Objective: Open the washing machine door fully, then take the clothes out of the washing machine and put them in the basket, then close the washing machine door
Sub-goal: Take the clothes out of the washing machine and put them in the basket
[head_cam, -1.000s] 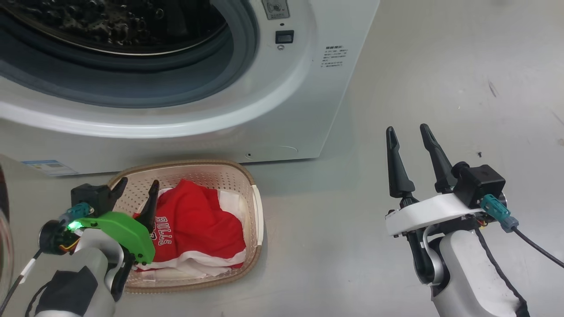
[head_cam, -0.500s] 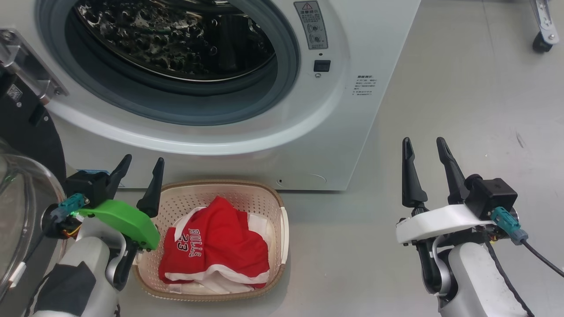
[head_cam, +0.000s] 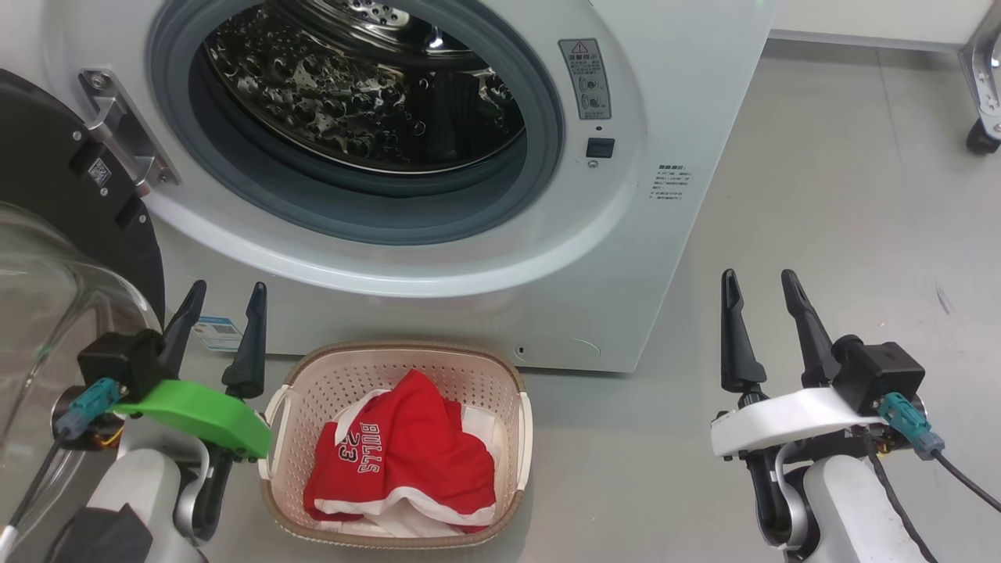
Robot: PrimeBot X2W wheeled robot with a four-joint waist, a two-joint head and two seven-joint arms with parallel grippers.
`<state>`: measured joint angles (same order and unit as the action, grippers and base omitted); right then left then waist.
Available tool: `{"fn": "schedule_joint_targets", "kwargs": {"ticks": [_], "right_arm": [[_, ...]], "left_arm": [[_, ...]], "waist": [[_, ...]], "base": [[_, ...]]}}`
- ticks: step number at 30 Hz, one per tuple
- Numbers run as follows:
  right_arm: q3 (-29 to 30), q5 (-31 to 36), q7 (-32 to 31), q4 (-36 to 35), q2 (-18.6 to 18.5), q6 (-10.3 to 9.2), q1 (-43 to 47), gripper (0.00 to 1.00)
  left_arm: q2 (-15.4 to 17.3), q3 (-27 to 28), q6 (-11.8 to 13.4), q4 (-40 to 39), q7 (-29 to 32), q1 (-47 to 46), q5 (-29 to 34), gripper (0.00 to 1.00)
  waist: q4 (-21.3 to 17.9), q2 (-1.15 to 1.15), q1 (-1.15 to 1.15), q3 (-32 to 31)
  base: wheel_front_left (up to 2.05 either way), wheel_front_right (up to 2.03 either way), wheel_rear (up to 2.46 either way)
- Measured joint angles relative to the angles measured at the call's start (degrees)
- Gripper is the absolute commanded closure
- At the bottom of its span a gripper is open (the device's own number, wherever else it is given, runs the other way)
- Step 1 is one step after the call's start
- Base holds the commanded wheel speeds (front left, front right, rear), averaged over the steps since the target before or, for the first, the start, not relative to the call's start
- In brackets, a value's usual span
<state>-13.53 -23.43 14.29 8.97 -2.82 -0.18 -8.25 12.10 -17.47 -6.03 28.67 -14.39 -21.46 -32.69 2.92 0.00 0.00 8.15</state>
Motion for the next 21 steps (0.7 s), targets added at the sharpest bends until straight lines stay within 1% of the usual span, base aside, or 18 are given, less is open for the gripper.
{"fn": "schedule_joint_targets", "kwargs": {"ticks": [7,10,12,21], "right_arm": [[-0.03,0.4,0.0,-0.32,0.02,0.13,0.79,0.0],[-0.02,0.41,0.0,-0.42,0.02,0.33,1.07,0.0],[0.0,0.43,0.0,-0.55,0.02,0.62,1.4,0.0],[0.09,0.97,0.0,-0.87,0.03,0.62,1.73,0.0]], "left_arm": [[-0.43,2.24,0.74,-4.72,-0.04,3.92,1.35,0.0],[-0.41,2.25,1.16,-6.56,-0.05,5.32,3.67,0.0],[-0.68,2.46,1.16,-7.49,-0.05,6.33,3.72,0.0],[-1.37,3.23,1.19,-10.91,-0.04,9.28,6.02,0.0]], "waist": [[0.19,0.0,0.0,-0.46],[0.08,0.0,0.0,-0.56],[-0.03,0.0,0.0,-0.61],[-0.68,0.0,0.0,-0.73]], "base": [[0.0,0.0,0.0],[0.0,0.0,0.0],[0.0,0.0,0.0],[0.0,0.0,0.0]]}}
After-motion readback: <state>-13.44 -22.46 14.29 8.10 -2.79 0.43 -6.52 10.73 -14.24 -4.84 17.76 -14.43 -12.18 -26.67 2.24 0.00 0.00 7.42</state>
